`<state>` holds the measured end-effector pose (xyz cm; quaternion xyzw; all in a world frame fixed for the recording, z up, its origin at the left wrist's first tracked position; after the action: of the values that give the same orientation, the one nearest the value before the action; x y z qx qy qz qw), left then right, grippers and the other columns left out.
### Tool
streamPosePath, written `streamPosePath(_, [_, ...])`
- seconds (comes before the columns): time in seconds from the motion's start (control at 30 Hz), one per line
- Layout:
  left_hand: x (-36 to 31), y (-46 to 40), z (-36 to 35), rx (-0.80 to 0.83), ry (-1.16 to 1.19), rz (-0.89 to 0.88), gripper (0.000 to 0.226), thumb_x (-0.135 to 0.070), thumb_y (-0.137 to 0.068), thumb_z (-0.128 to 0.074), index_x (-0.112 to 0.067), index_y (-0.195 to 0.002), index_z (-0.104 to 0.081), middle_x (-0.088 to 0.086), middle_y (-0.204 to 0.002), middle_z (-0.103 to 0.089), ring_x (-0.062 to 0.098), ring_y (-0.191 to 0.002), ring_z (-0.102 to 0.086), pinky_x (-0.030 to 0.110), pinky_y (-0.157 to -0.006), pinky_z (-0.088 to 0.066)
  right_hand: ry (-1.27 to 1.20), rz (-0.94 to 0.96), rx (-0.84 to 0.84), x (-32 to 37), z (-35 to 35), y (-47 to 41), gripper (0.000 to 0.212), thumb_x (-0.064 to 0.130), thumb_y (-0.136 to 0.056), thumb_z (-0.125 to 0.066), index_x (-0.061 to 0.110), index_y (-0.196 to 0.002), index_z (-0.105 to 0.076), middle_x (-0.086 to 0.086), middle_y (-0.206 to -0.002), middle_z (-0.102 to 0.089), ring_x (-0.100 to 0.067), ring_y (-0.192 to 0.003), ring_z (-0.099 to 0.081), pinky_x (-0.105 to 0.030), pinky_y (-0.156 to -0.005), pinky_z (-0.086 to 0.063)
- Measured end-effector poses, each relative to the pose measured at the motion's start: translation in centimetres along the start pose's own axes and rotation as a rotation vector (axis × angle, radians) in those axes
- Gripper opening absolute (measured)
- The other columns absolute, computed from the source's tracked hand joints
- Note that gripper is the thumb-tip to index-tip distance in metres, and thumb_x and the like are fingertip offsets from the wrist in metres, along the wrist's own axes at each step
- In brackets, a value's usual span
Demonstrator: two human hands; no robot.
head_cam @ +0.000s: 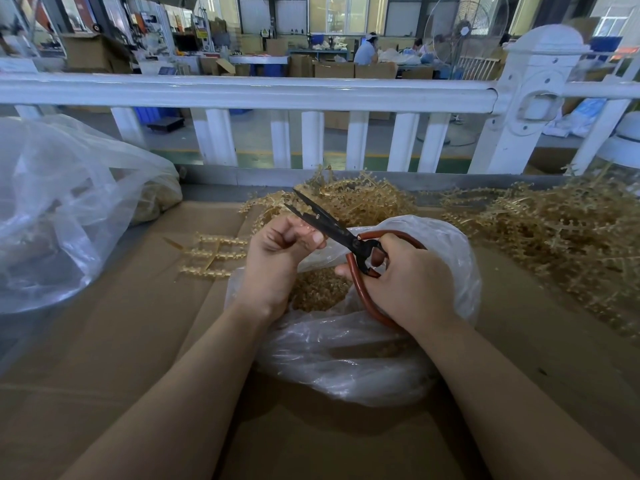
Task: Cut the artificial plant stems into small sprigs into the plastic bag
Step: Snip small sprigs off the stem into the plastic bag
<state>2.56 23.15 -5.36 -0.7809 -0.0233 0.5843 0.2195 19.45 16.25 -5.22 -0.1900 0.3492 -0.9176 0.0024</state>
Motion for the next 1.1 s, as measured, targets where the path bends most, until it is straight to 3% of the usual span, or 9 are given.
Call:
streamPosePath(0.13, [-0.1,0.0,0.0,-0.019,-0.055,-0.025,0.017,0.009,-0.085,-0.065,-0.006,-0.080,-0.059,0.015,-0.081,-0.063,0.015,-0.076,-0.062,0.023,-0.078,-0.052,0.005,-0.002,-0.017,0.2,0.3,-0.2,0.055,0.080,-0.074,-0.056,0.026,-0.069,-0.047,0.020,-0.062,-0.043,-0.003,-0.054,-0.043,-0.013,-0.051,-0.026])
streamPosePath(0.37, [-0.3,0.0,-0.1,-0.055,-0.046,-0.016,0.007,0.012,-0.086,-0.062,0.007,-0.088,-0.058,0.027,-0.089,-0.058,0.027,-0.084,-0.057,0.025,-0.079,-0.053,-0.001,0.004,-0.017,0.6,0.6,-0.2,0.055,0.080,-0.074,-0.055,0.028,-0.065,-0.039,0.021,-0.054,-0.031,0.004,-0.047,-0.033,-0.014,-0.048,-0.021])
streamPosePath(0.5, [-0.1,-0.1,0.0,-0.045,-0.037,-0.008,0.014,0.011,-0.087,-0.062,0.019,-0.096,-0.056,0.028,-0.090,-0.057,0.028,-0.085,-0.056,0.027,-0.081,-0.053,0.003,-0.006,0.003,0.3,0.4,-0.2,0.056,0.082,-0.074,-0.051,0.028,-0.065,-0.039,0.019,-0.053,-0.035,0.002,-0.047,-0.036,-0.014,-0.049,-0.023])
streamPosePath(0.63, [0.0,-0.2,-0.1,-0.018,-0.002,-0.004,0.013,0.010,-0.088,-0.060,0.017,-0.097,-0.056,0.020,-0.085,-0.058,0.022,-0.079,-0.057,0.027,-0.081,-0.051,-0.018,-0.023,0.009,-0.1,0.0,-0.2,0.056,0.082,-0.074,-0.053,0.027,-0.069,-0.048,0.019,-0.061,-0.047,0.003,-0.052,-0.041,-0.012,-0.052,-0.029])
streamPosePath(0.73, [-0.1,-0.3,-0.1,0.018,0.090,0.009,0.005,0.006,-0.085,-0.061,0.005,-0.088,-0.057,0.012,-0.077,-0.061,0.018,-0.074,-0.058,0.026,-0.080,-0.052,-0.060,-0.047,0.034,-0.7,-0.5,0.0,0.063,0.084,-0.074,-0.051,0.024,-0.087,-0.066,0.017,-0.077,-0.064,0.002,-0.068,-0.052,-0.014,-0.063,-0.041])
streamPosePath(0.8, [-0.1,-0.3,0.0,0.011,0.167,0.024,0.008,0.000,-0.079,-0.064,-0.004,-0.083,-0.059,0.005,-0.072,-0.064,0.016,-0.072,-0.059,0.026,-0.079,-0.052,-0.080,-0.057,0.021,-1.0,-0.5,0.1,0.066,0.084,-0.075,-0.049,0.026,-0.098,-0.070,0.014,-0.085,-0.070,0.002,-0.073,-0.053,-0.011,-0.066,-0.040])
streamPosePath(0.9, [0.2,-0.4,0.1,-0.023,0.218,0.064,0.023,-0.002,-0.074,-0.066,-0.007,-0.096,-0.062,-0.001,-0.069,-0.067,0.013,-0.068,-0.062,0.025,-0.078,-0.052,-0.084,-0.066,-0.005,-1.0,-0.4,0.1,0.070,0.087,-0.075,-0.045,0.026,-0.099,-0.070,0.014,-0.086,-0.071,0.004,-0.071,-0.052,-0.002,-0.064,-0.033])
streamPosePath(1.1, [0.1,-0.3,0.1,-0.021,0.272,0.122,0.046,-0.004,-0.074,-0.065,-0.016,-0.117,-0.062,-0.007,-0.065,-0.063,0.009,-0.070,-0.063,0.024,-0.083,-0.053,-0.105,-0.106,0.012,-1.4,-0.8,0.0,0.070,0.086,-0.075,-0.047,0.029,-0.108,-0.072,0.016,-0.093,-0.072,0.005,-0.079,-0.054,-0.001,-0.069,-0.032])
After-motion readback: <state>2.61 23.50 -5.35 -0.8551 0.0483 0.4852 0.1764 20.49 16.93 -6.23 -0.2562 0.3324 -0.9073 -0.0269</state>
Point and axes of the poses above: each hand's wrist, its own y-axis away from the middle knuckle, its own z-axis out of the back of the hand, x = y × z, the point moved 4 cm from there along -y, towards the middle knuckle
